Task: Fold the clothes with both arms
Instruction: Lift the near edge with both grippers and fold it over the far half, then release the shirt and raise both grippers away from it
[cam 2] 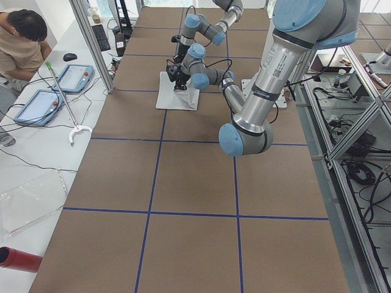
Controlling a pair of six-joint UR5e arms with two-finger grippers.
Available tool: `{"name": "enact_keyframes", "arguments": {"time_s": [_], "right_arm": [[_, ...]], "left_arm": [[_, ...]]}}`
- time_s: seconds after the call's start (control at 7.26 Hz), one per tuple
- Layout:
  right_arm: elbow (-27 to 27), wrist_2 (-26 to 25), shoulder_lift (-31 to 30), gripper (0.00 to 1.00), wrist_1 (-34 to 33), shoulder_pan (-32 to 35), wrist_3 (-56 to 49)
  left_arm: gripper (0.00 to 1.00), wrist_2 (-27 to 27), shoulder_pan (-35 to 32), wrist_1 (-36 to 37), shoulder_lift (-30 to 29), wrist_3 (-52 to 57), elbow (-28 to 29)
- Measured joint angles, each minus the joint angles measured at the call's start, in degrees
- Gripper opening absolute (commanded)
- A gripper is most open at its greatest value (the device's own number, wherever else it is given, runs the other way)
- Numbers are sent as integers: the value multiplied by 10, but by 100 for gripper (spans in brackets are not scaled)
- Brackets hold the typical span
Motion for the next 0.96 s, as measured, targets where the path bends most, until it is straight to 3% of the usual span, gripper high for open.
{"name": "enact_keyframes", "arguments": {"time_s": [0.14,0.55,0.83,0.96], "right_arm": [[-32,21,11,100,18,17,-25],[-156,75,74,100,49,80,-173],[-204,127,89,100,55,144,-277],[-213,138,87,100,55,161,-317]], "left_arm": [[55,1,-13,-14,-16,18,36],[61,38,-63,-92,-63,115,174],[61,37,-94,-127,-67,165,204],[62,9,-109,-131,-65,194,203]]}}
